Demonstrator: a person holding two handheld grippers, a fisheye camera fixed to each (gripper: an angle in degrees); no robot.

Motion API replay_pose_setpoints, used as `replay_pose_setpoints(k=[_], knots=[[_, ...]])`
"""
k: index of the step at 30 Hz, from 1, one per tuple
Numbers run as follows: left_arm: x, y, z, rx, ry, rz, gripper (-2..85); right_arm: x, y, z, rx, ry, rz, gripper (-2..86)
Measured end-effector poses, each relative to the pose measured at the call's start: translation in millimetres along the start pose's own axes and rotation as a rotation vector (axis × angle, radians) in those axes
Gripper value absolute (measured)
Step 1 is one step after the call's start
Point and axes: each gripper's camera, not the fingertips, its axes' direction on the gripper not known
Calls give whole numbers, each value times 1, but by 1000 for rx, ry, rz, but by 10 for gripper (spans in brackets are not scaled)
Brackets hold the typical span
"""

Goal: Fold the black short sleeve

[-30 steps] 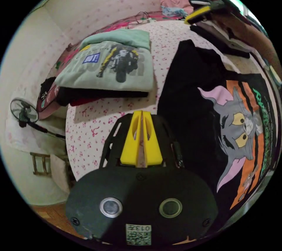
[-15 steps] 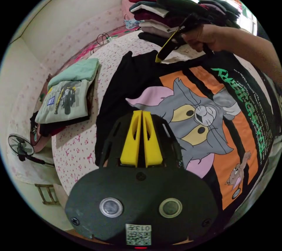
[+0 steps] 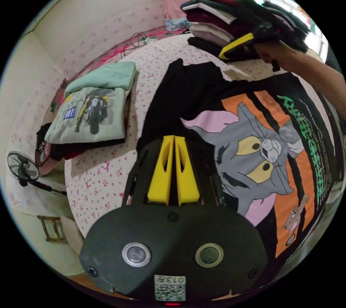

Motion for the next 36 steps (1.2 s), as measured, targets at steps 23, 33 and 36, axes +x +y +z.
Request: replay_pose_setpoints(k=[23, 33, 36], knots=[[3, 5, 6, -38, -85, 63, -4, -107, 4, -28, -4, 48, -253, -1], [-44, 89, -98, 5, 50, -197, -4, -93, 94, -161, 99, -41, 14, -1], [1, 100, -122, 35, 65, -123, -4, -107, 157, -191, 56, -65, 88, -1]])
